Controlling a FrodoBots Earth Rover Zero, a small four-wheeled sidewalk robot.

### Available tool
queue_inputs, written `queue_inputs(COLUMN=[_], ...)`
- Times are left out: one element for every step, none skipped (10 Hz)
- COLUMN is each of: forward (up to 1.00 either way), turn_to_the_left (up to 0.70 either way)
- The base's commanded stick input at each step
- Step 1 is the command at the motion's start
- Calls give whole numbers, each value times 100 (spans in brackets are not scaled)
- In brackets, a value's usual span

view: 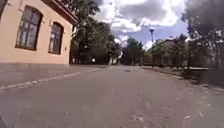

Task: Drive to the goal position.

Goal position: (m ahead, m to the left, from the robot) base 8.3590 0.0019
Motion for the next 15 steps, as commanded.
queue_inputs(forward=[85, 85, 85, 85, 85, 85, 85, 85, 85, 85, 85, 85, 85, 85, 85], turn_to_the_left=[1, 1, 1, 1, 1, 1, 1, 1, 1, 1, 1, 1, 1, 1, 1])
